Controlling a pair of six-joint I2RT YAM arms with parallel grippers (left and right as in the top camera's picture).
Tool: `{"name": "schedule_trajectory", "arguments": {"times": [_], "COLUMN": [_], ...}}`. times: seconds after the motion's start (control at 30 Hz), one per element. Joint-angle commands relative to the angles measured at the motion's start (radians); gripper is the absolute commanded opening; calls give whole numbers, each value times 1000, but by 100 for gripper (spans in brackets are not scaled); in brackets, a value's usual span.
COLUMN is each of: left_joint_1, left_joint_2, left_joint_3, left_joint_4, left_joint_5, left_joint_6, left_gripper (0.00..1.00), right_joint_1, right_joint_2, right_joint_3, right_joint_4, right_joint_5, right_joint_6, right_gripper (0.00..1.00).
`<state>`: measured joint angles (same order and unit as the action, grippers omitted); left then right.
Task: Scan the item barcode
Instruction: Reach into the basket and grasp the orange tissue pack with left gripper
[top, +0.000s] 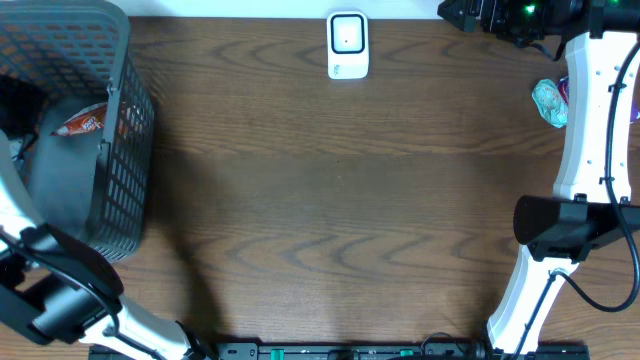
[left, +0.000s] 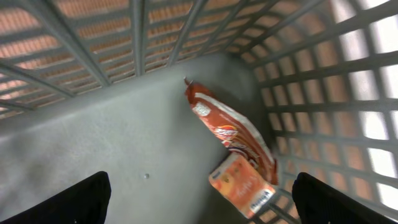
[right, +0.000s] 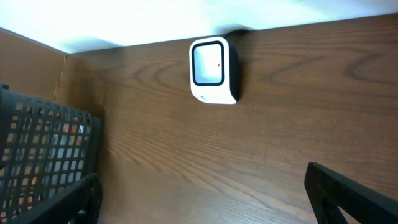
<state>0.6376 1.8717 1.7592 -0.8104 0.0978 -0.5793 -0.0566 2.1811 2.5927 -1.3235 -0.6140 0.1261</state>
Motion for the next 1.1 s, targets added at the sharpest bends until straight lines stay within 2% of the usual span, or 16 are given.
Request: {"name": "schedule_trajectory", "arguments": {"times": [0.0,0.27,0.63,0.73,0.9,1.07], "left_joint_1": [-5,-37,-152,-184,-224,-224], "left_joint_2": [49,117,152,152,152,156], "left_joint_3": [7,6,-15,-18,-57,-92], "left_joint_4": [13,115,82,64,64,85], "left_joint_5": [-8,-1,-2,-3,-92,-91], "left_joint_6": [-2,-3,28,70,96,93], "left_gripper": [92,84,84,84,82,82], "right_joint_1": [2,2,2,2,2,2], "right_joint_2": [2,2,2,2,2,2], "right_joint_3": [8,8,8,8,8,8], "right_joint_4": [-2,-2,-2,-2,-2,-2], "right_joint_5": [-16,-16,-16,-16,-16,-16], "right_joint_6": [8,8,8,8,8,8], "right_gripper": [99,99,99,99,99,99]}}
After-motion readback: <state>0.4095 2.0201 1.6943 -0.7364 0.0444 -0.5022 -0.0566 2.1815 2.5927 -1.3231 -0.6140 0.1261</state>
